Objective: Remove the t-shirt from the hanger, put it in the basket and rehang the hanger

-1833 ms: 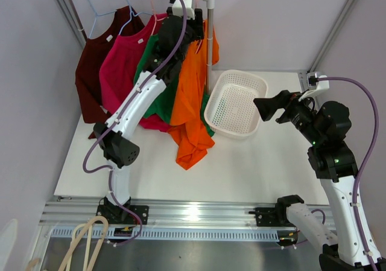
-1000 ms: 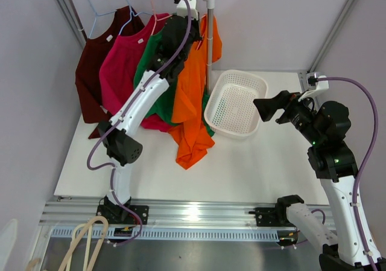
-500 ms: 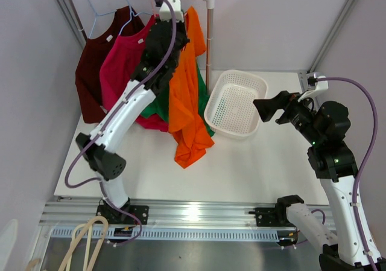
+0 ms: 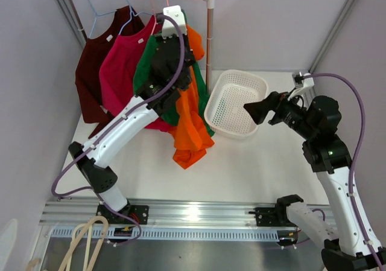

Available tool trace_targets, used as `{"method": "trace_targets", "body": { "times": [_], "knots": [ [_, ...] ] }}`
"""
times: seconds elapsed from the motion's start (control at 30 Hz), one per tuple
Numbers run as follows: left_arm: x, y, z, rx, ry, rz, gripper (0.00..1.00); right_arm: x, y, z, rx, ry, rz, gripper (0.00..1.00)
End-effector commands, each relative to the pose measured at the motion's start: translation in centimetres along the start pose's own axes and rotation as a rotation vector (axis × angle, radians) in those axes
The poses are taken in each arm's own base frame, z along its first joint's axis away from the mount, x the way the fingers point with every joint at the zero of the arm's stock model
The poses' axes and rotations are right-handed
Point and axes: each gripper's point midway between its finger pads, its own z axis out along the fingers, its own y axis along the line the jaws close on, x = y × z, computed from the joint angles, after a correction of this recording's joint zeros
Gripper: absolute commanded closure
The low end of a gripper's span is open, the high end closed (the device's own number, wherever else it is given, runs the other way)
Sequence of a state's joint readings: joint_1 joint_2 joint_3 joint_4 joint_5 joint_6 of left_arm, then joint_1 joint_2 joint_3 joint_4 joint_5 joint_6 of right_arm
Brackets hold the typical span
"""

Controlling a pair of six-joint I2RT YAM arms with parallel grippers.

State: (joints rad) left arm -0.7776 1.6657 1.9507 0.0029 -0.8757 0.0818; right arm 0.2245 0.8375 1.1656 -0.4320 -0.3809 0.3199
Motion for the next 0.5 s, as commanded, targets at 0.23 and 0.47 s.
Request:
{"method": "trace_targets", "body": {
  "times": [0.23, 0.47],
  "knots": [
    [-2.0, 5.3, -3.5, -0.452, 0.035, 0.064, 0.99, 1.3, 7.7, 1.9, -0.363, 0.0, -0.12, 0.07],
    [-2.5, 6.0, -3.8, -0.534, 0.031, 0.159, 0.99, 3.5, 12.1, 2.8, -0.538, 0.033, -0.186, 0.11]
  ]
}}
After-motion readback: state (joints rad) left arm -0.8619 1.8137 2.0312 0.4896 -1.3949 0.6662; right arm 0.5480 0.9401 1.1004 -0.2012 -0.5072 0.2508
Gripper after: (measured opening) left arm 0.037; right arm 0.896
